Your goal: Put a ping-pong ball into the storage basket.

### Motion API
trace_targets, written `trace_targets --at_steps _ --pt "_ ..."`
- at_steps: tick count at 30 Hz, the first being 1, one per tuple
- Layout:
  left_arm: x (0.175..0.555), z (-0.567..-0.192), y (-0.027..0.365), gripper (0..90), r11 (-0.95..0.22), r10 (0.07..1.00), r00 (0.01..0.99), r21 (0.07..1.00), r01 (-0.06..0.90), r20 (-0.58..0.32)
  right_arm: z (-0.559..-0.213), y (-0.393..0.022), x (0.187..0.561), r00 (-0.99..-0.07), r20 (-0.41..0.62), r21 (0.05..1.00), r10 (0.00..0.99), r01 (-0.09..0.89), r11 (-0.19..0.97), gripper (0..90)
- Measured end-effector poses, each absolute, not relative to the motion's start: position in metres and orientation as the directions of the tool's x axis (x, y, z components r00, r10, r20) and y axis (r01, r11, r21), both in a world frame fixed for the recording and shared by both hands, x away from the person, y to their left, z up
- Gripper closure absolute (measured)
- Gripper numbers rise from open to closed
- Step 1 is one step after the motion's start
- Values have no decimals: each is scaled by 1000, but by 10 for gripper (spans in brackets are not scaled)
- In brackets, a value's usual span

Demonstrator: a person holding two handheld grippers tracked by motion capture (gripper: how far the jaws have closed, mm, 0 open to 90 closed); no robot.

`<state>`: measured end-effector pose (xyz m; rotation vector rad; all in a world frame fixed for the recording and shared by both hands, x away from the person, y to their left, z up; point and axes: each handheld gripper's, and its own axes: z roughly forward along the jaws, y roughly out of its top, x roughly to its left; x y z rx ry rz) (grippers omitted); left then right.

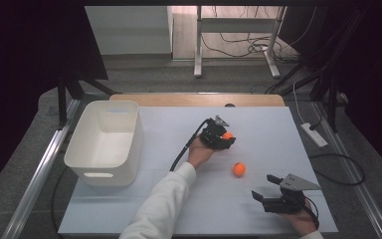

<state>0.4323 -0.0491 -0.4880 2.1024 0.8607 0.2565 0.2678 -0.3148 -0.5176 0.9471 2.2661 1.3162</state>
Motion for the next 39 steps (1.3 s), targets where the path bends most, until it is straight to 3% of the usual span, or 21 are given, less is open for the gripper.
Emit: trace_targets --at_steps 39 --pt "413 -477 -18 506 -380 679 726 793 477 -111 -518 -313 267 -717 17 860 696 365 355 152"
